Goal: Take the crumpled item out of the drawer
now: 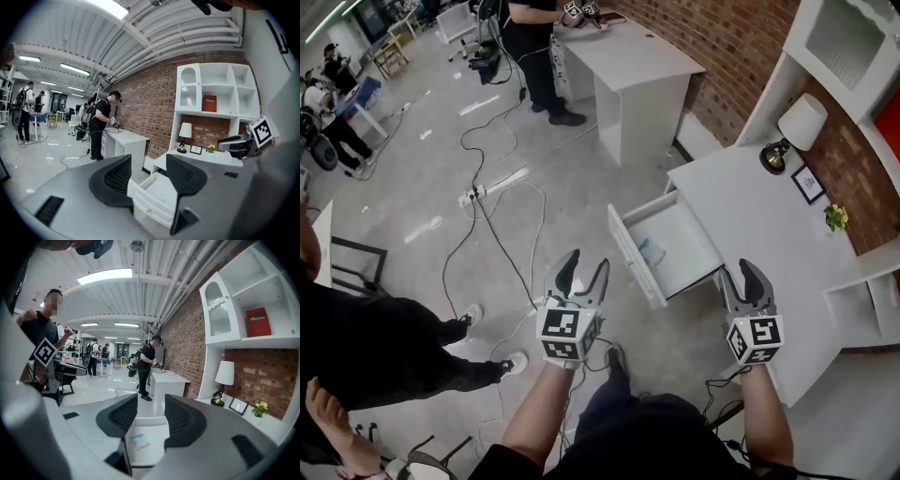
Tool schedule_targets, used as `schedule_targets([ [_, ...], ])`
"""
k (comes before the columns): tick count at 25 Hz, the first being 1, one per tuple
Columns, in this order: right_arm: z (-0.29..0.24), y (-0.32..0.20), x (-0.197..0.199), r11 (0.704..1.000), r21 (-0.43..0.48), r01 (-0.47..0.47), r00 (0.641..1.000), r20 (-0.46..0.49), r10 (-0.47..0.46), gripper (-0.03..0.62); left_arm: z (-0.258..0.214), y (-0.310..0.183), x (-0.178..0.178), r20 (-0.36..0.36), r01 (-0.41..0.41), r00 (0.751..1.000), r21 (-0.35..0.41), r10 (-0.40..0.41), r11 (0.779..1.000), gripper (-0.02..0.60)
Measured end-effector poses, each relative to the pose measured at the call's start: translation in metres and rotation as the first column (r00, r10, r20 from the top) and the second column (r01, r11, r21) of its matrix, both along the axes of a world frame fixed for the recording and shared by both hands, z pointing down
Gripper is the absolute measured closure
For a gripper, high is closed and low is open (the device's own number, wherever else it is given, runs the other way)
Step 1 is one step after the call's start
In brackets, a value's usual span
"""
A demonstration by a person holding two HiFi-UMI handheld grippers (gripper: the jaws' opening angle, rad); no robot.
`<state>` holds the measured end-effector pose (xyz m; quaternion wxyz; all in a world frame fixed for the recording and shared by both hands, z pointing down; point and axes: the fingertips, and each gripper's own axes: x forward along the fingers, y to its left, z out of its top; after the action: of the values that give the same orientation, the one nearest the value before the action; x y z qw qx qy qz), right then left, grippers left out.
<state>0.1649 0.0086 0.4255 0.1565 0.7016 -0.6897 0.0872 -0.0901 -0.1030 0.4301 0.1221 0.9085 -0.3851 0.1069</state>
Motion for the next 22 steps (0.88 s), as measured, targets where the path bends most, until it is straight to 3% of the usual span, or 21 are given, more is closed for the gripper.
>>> schedule_targets([
  [6, 0.013, -0.036, -0.01, 0.999, -0.03, 0.034, 0.999, -0.002, -0.034, 0.414, 0.01, -0.02, -0.008, -0.01, 0.02, 1.0, -0.022, -0.02, 1.0, 0.365],
  [11, 0.032, -0.069, -0.01, 0.996, -0.034, 0.086, 0.996, 0.038, -0.085, 0.414, 0.015, -0.029, -0.007, 0.022, 0.053, 0.998, -0.027, -0.052, 0.998, 0.365],
  [16, 0.07, -0.104, -0.008, 0.982, -0.05, 0.181, 0.978, 0.109, -0.175, 0.414, 0.029, -0.033, -0.009, 0.075, 0.153, 0.986, -0.054, -0.149, 0.987, 0.365],
  [22, 0.115, -0.15, 0.026, 0.957, -0.076, 0.279, 0.949, 0.173, -0.263, 0.414, 0.048, -0.043, 0.019, 0.125, 0.254, 0.962, -0.085, -0.243, 0.963, 0.365],
])
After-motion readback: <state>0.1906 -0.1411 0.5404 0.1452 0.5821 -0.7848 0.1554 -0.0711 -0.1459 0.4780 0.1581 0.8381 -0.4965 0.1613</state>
